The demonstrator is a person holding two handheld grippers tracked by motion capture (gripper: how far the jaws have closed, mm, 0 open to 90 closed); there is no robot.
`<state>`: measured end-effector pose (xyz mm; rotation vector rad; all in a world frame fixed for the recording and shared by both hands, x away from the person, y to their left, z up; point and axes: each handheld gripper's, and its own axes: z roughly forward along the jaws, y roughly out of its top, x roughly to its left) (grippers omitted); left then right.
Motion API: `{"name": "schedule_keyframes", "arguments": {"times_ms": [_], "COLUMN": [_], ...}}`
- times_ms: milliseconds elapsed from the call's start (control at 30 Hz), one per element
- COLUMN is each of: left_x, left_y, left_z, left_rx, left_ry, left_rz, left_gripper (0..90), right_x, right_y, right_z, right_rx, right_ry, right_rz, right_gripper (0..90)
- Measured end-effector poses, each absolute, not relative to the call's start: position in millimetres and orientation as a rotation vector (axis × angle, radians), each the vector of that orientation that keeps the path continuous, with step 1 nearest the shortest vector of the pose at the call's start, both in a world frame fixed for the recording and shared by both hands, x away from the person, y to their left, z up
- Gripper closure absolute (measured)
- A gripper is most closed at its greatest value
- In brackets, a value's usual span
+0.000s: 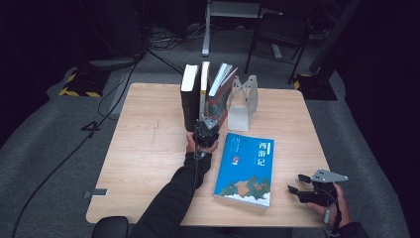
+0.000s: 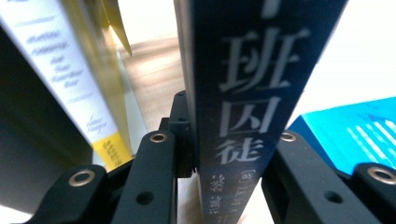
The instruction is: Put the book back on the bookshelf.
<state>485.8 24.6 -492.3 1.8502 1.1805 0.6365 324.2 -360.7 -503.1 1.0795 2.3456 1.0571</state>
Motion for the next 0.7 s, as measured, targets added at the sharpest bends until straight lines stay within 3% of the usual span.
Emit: {"name": "schedule_keyframes", "arguments": {"times_ms": [467, 700], "left_x": [505.5, 503.4], "left_y": [11.0, 13.1], "left_z": [-490.0, -489.4], "left_rx": [1.879, 1.900], "left_ry": [1.185, 1.173], "left_rz": [0.689, 0.663], "left_gripper": [70.7, 65.2], "right_x": [324.4, 324.5], "right_y": [-361.2, -360.6], "right_z": [-503.2, -503.4], "right_rx": [1.078, 1.075], "right_ry": [2.348, 2.347], "right_rz": [1.066, 1.063], "right_gripper": [33.5, 33.3]}}
